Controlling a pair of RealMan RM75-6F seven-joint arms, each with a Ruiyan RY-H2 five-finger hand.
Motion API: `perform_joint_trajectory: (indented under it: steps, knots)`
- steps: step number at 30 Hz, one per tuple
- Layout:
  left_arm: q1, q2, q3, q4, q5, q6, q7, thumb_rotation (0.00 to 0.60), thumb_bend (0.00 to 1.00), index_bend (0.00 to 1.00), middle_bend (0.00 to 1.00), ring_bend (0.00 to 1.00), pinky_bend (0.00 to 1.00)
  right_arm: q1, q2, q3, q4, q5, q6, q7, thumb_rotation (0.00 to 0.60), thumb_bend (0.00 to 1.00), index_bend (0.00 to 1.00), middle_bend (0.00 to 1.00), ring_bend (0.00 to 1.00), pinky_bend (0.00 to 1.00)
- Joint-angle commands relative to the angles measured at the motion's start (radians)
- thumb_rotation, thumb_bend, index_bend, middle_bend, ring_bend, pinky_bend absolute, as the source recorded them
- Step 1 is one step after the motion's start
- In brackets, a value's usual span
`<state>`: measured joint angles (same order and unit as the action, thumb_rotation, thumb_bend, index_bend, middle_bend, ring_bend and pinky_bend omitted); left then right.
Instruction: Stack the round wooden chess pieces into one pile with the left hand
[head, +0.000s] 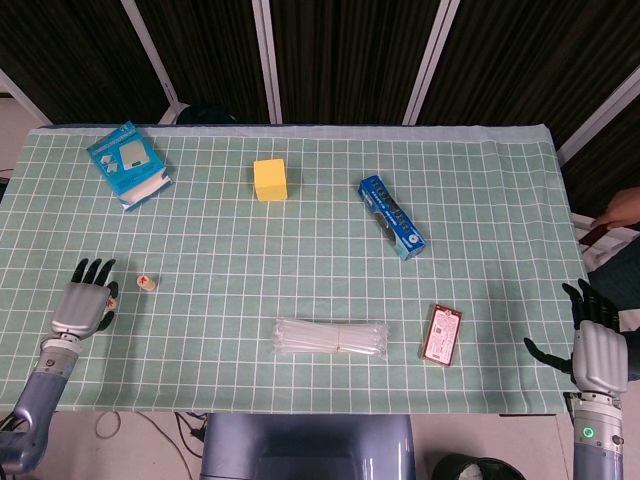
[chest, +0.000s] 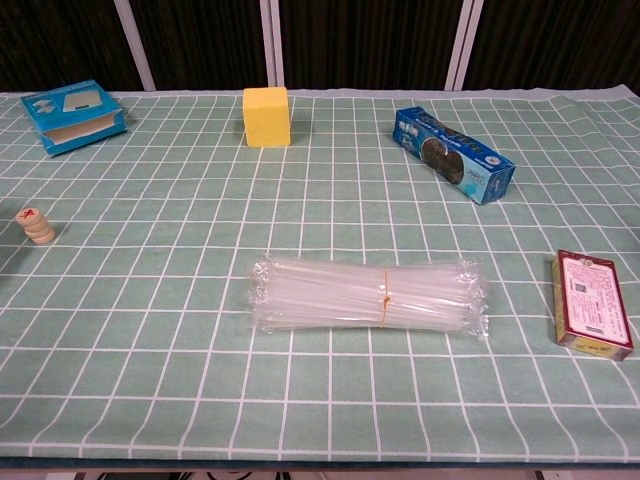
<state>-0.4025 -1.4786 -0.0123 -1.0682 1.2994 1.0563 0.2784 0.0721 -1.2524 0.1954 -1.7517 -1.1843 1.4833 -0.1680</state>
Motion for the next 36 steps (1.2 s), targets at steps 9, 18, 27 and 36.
perform_joint_trajectory:
  steps: [9,18,27,36]
  knots:
    - [0.004,-0.001,-0.006,0.001,-0.008,-0.009,0.023,0.6,0.3,0.47,0.05,0.0,0.0,0.0,-0.001,0.0,0.001,0.0,0.001,0.0,0.6,0.27,0.12,0.05,0.0,0.0]
    - [0.006,0.0,-0.009,0.0,-0.008,-0.011,0.033,0.6,0.3,0.49,0.05,0.0,0.0,0.0,-0.002,0.0,0.001,-0.001,0.003,0.001,0.6,0.27,0.12,0.05,0.0,0.0]
    - [0.008,0.042,-0.027,-0.062,0.012,0.038,0.032,0.6,0.3,0.49,0.05,0.0,0.0,0.0,-0.003,0.001,0.002,-0.001,0.004,0.002,0.6,0.27,0.12,0.05,0.0,0.0]
    - [-0.029,0.102,-0.079,-0.183,0.005,0.051,0.056,0.6,0.3,0.49,0.05,0.0,0.0,0.0,-0.004,-0.001,0.002,-0.001,0.003,-0.002,0.6,0.27,0.12,0.05,0.0,0.0]
